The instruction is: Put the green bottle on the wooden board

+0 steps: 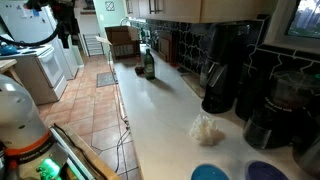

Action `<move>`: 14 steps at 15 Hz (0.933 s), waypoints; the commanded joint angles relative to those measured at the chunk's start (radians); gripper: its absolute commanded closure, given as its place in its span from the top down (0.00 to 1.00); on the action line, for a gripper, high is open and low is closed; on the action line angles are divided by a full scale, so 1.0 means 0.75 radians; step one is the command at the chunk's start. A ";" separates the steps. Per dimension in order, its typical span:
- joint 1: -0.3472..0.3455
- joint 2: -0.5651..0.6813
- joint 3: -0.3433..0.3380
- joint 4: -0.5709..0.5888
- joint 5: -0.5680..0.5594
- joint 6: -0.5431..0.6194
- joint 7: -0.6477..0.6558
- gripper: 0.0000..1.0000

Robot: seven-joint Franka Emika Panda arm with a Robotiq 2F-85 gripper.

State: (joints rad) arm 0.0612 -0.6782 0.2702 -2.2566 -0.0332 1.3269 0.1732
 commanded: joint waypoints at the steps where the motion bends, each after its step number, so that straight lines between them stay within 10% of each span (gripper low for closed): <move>1: 0.035 0.008 -0.023 0.004 -0.011 -0.003 0.018 1.00; 14: 0.020 0.035 -0.008 0.015 0.000 0.017 0.069 1.00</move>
State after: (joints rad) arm 0.0625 -0.6781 0.2690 -2.2565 -0.0332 1.3270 0.1732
